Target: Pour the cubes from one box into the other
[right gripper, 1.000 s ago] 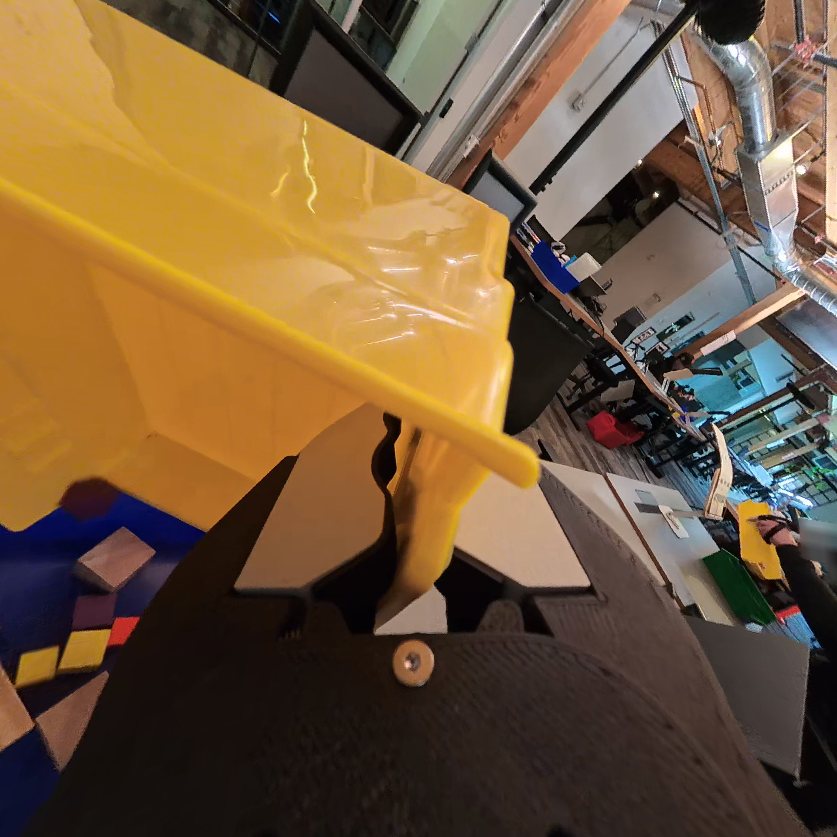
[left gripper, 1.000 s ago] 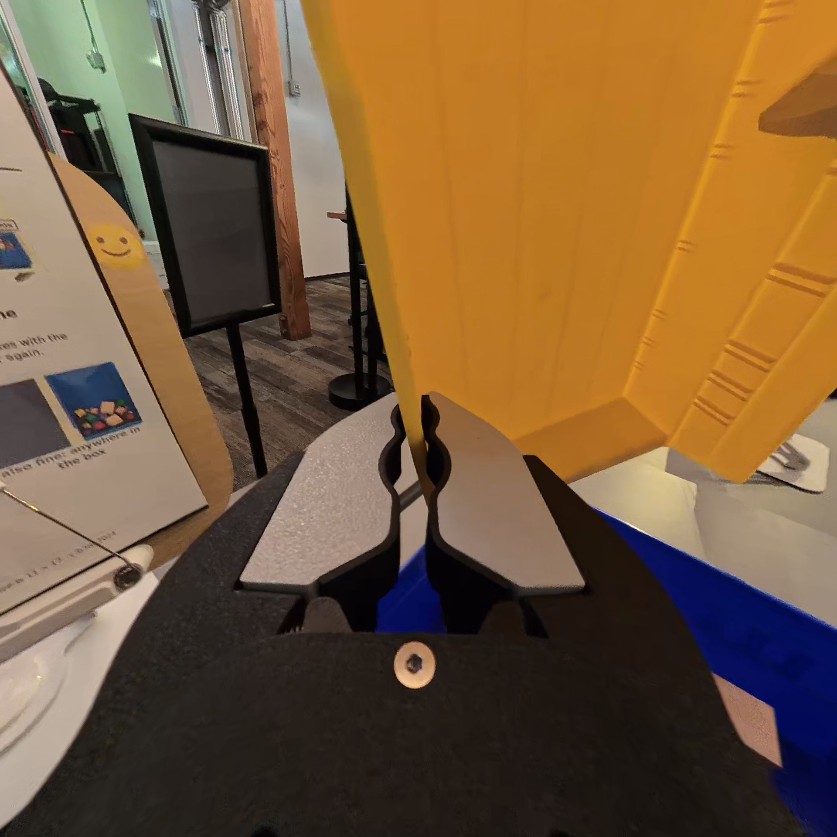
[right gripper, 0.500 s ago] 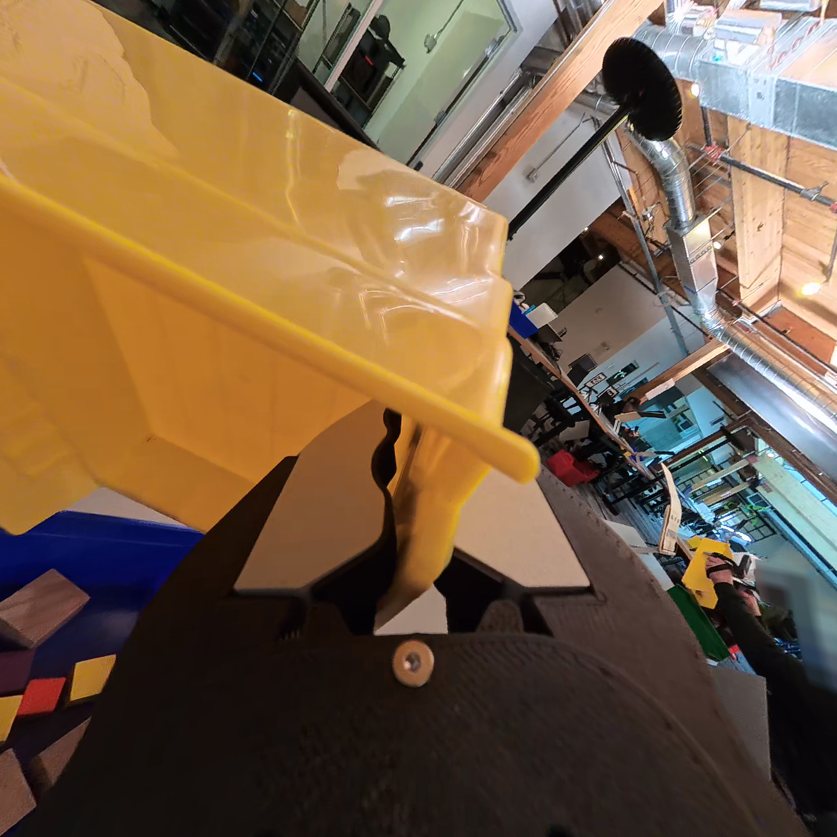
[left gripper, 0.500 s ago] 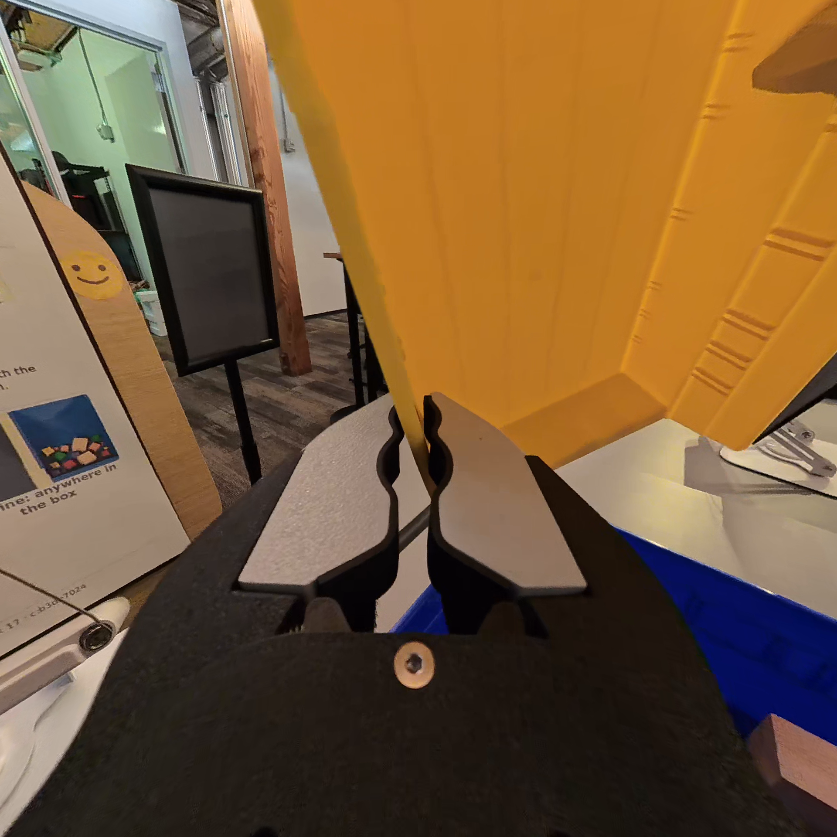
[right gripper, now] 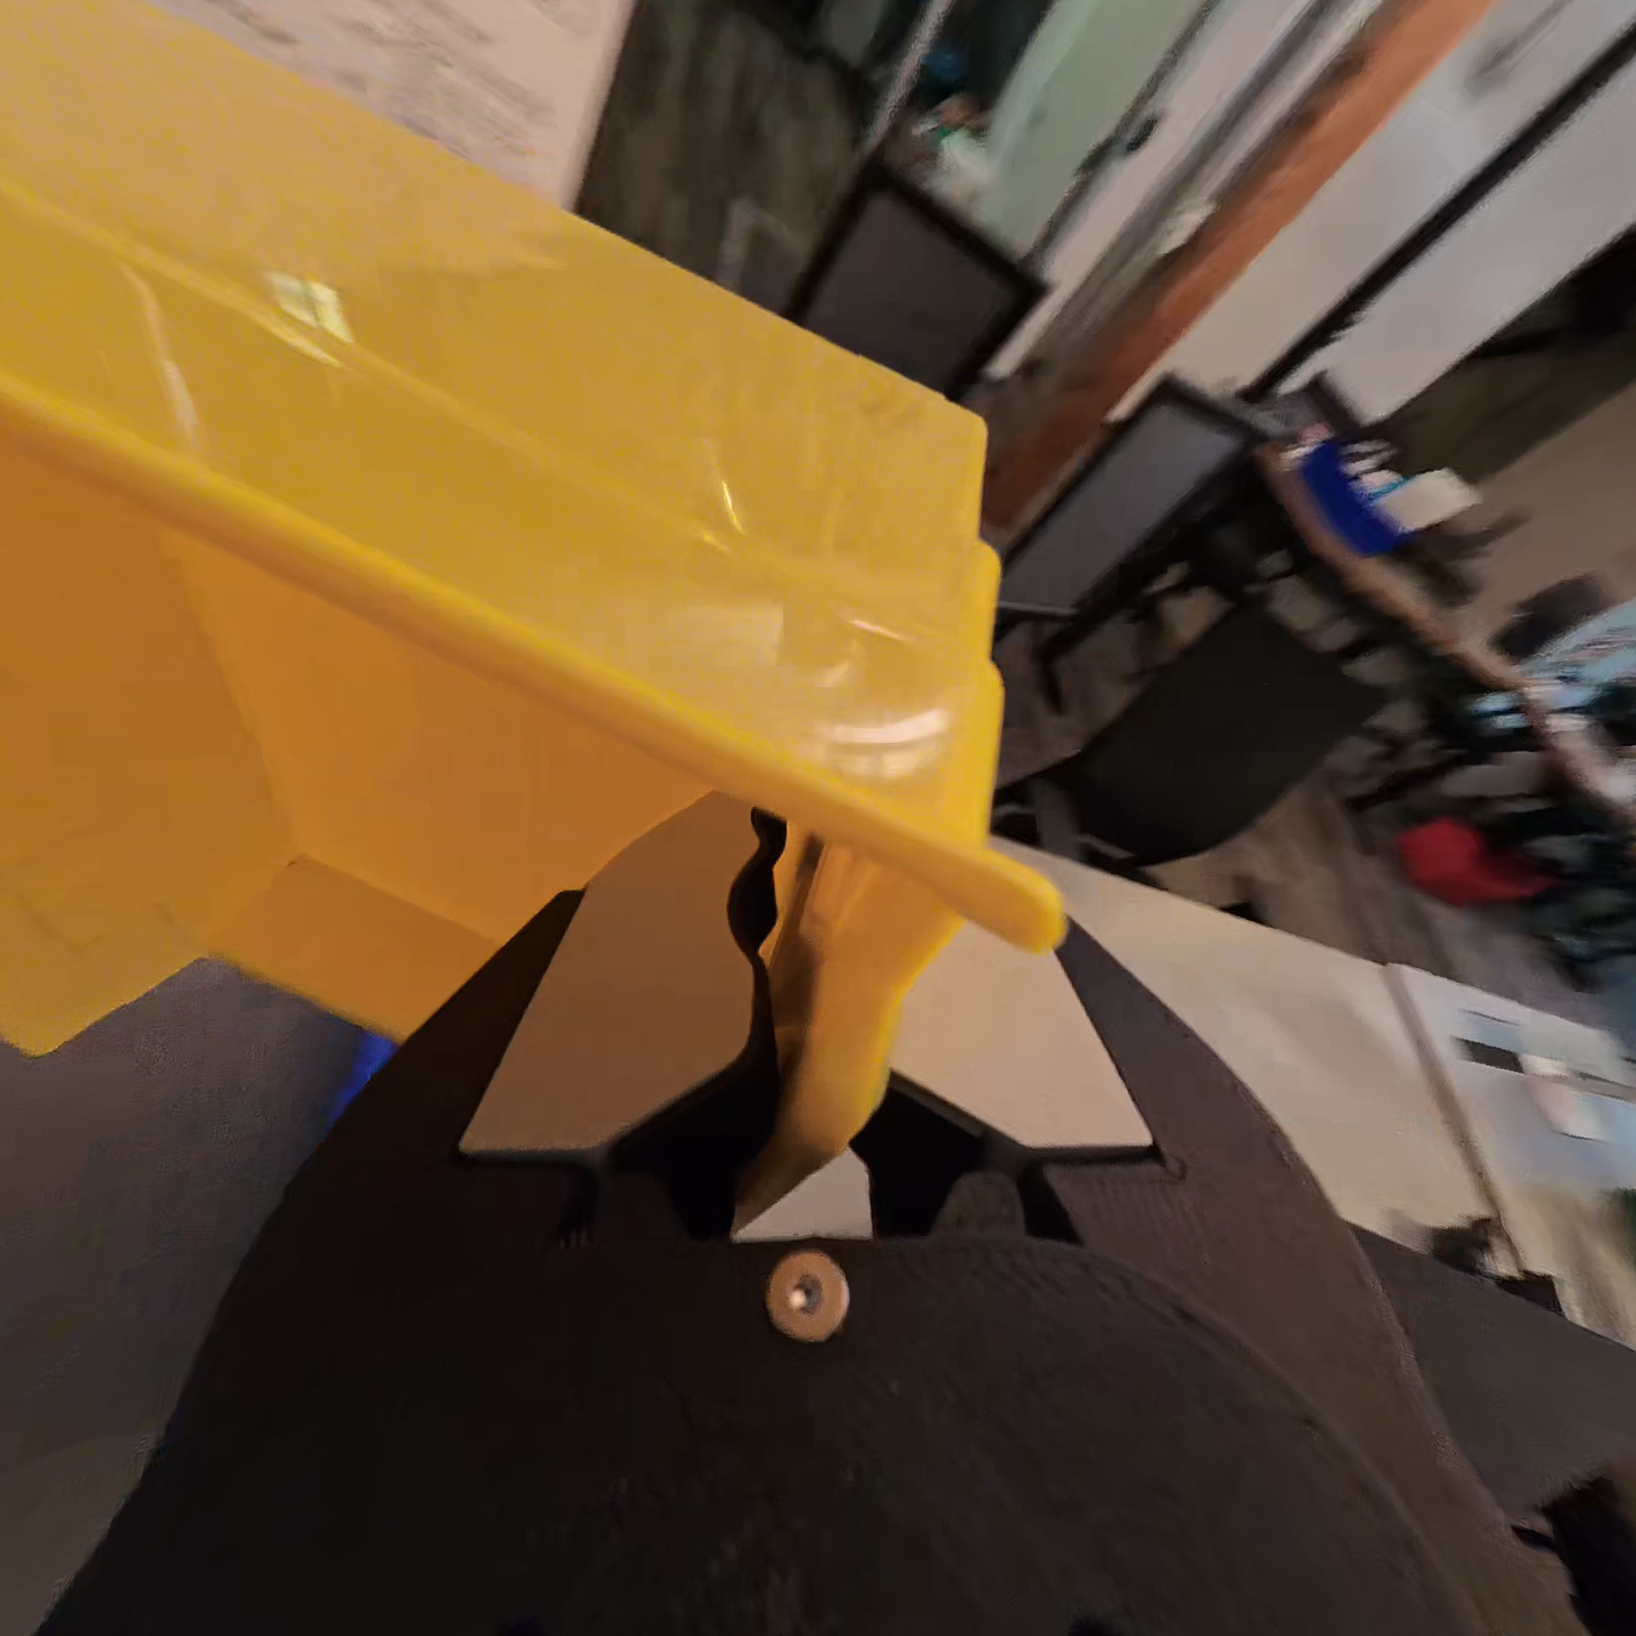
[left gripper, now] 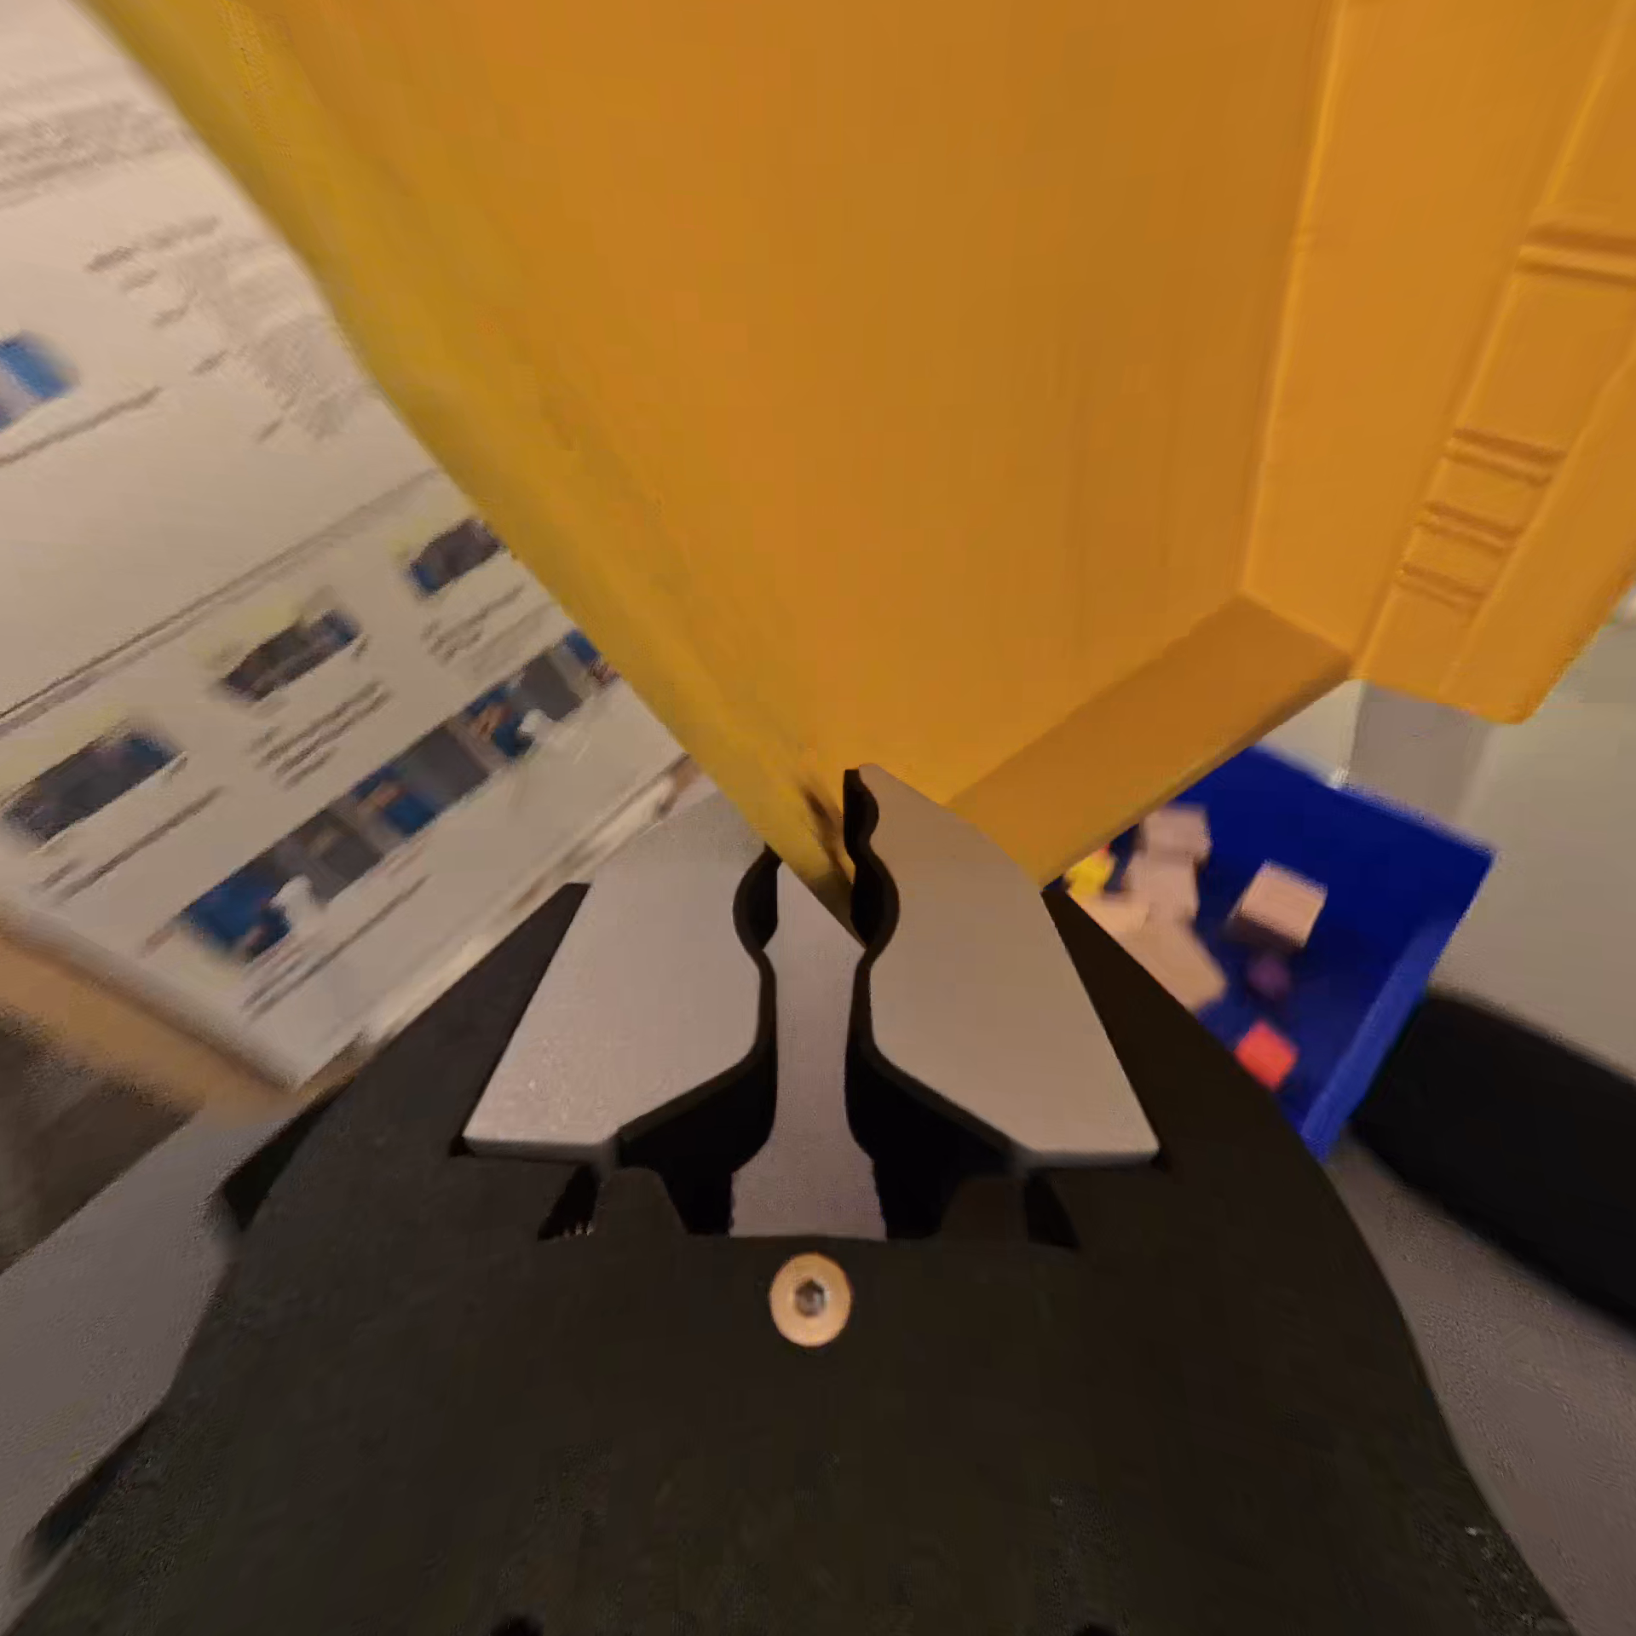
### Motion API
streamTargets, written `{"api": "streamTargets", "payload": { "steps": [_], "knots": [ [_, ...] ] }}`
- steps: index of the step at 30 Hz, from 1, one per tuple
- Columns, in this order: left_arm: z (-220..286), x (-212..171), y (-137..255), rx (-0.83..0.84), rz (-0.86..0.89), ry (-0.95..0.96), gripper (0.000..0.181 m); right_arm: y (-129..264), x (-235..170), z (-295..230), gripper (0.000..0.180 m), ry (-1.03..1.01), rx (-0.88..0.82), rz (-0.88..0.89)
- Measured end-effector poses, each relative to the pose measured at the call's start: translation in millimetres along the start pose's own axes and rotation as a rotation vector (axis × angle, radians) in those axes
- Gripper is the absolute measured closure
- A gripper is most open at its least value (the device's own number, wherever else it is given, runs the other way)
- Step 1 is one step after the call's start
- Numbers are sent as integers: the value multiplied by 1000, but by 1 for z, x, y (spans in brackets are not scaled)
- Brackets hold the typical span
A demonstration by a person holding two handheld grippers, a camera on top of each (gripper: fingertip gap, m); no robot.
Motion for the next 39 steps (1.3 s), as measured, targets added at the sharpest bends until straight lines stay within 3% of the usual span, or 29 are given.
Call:
{"api": "streamTargets", "payload": {
  "steps": [1,4,8,12,15,21,30,35,39],
  "knots": [
    [-14,-7,19,39,-89,-26,169,-7,7,-16,171,-21,77,-26],
    [-57,-46,58,170,-406,-81,170,-49,17,-83,170,-62,322,-129],
    [-115,-133,73,148,-826,2,171,-137,1,-194,169,-120,604,-375],
    [-167,-233,66,62,-1131,134,172,-212,-35,-301,168,-167,794,-663],
    [-197,-282,66,9,-1243,229,173,-245,-48,-359,169,-165,845,-774],
    [-243,-320,62,-36,-1283,298,173,-285,-50,-411,169,-240,921,-922],
    [-260,-352,50,-77,-1282,323,171,-308,-70,-445,164,-273,950,-1051],
    [-266,-342,58,-25,-913,277,143,-302,-66,-428,146,-245,985,-882],
    [-271,-301,101,129,-510,238,126,-274,-41,-390,134,-124,948,-510]
  ]
}}
Point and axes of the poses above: each gripper's, where its closed fingertips meet, y back along the fingers, x out of its top, z = x × y across the jaws, the point moved 8 cm from there along y, back along the fingers, and after that the axes turned 14 degrees about x, right-handed, at the moved point
